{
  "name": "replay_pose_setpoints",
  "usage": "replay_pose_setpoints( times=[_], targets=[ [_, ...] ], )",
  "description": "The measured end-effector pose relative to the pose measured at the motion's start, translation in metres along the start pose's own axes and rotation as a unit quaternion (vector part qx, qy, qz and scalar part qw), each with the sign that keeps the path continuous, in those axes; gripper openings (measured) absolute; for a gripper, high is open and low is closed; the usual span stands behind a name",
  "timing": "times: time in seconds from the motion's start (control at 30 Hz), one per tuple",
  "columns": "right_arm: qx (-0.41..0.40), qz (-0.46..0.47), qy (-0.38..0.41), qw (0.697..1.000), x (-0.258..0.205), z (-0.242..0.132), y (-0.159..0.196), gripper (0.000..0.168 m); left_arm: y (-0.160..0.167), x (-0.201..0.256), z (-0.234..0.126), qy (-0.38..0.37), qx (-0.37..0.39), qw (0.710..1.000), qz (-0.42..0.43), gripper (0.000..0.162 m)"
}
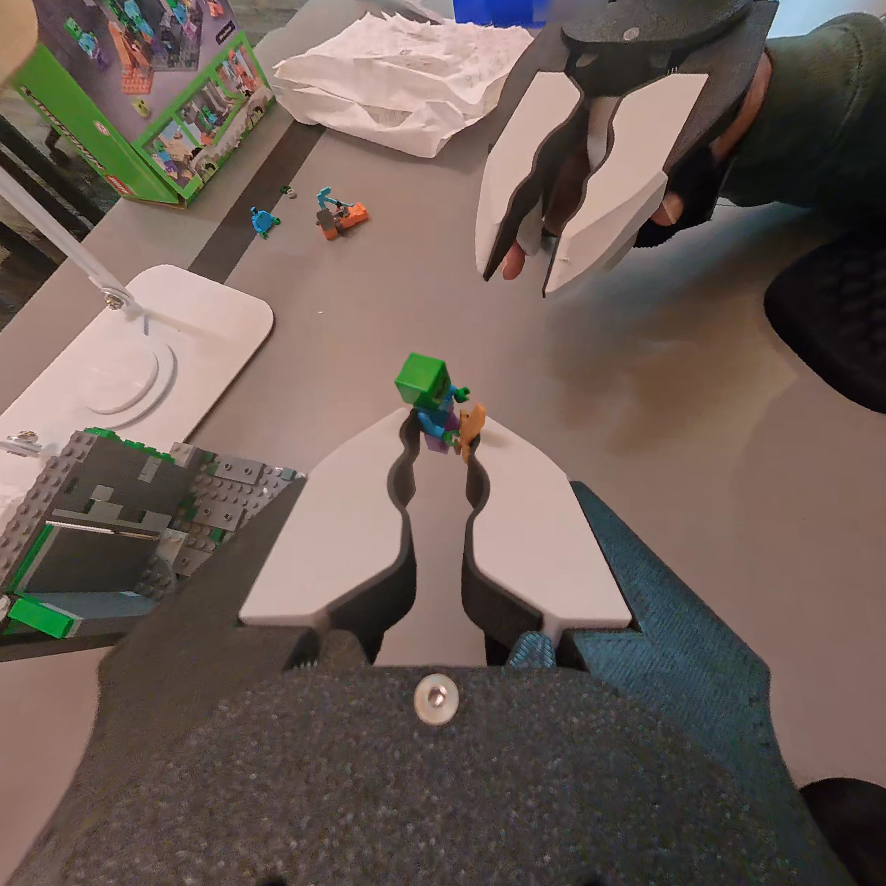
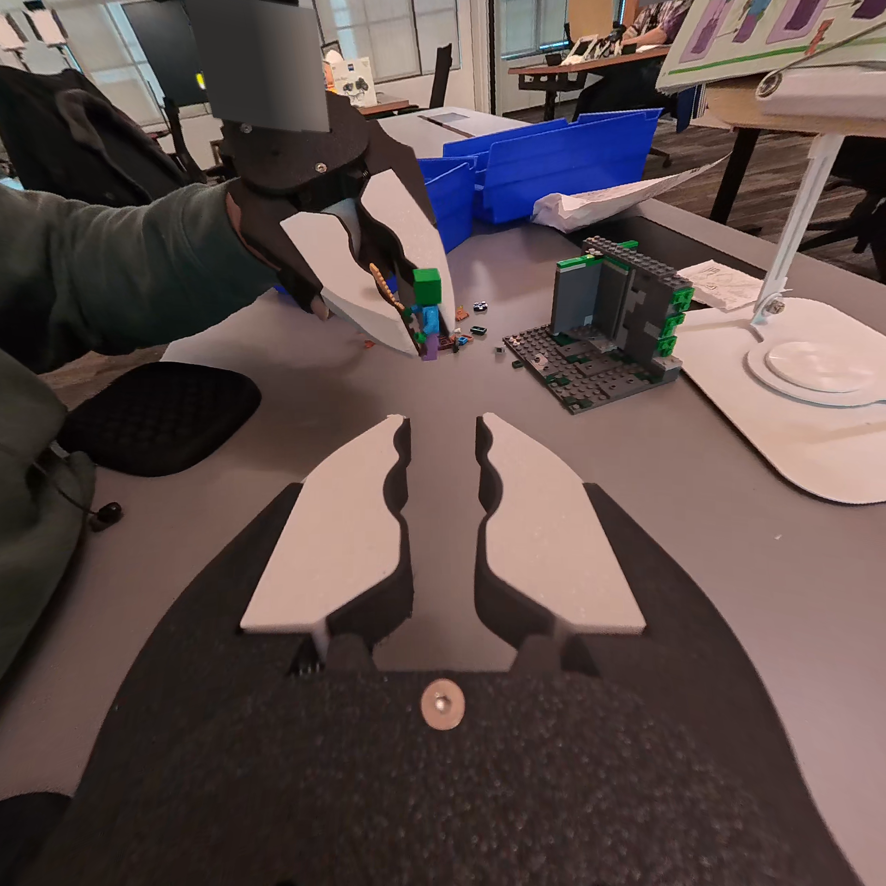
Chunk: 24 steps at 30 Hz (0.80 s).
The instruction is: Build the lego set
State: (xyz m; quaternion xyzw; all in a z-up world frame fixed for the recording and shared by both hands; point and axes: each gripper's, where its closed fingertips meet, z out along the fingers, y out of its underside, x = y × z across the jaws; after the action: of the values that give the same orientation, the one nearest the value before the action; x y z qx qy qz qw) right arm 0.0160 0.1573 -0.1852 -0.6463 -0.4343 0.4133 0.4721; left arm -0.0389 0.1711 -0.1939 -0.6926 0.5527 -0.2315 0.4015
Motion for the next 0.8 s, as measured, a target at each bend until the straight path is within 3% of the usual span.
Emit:
replay_pose_setpoints(
  times=[0.4,0.53,0.63,0.8],
  targets=[
    [0.000,-0.068,-0.020,0.997,-0.023,0.028,-0.011,0.030,-0.003,0.022,0.007,-0.008,0.025,0.998,0.059,0.013],
    [-0.008,-0.099,-0.038,0.994,-0.033,0.034,-0.015,0.028,-0.005,0.033,0.007,-0.030,0.026,0.992,0.122,0.014],
    [-0.018,-0.127,-0.063,0.990,-0.044,0.035,-0.010,0.013,-0.006,0.040,0.006,-0.046,0.023,0.985,0.164,0.014],
    [-0.043,-0.165,-0.082,0.982,-0.052,0.034,-0.003,0.012,-0.002,0.048,0.005,-0.059,0.011,0.976,0.209,0.015]
  ],
)
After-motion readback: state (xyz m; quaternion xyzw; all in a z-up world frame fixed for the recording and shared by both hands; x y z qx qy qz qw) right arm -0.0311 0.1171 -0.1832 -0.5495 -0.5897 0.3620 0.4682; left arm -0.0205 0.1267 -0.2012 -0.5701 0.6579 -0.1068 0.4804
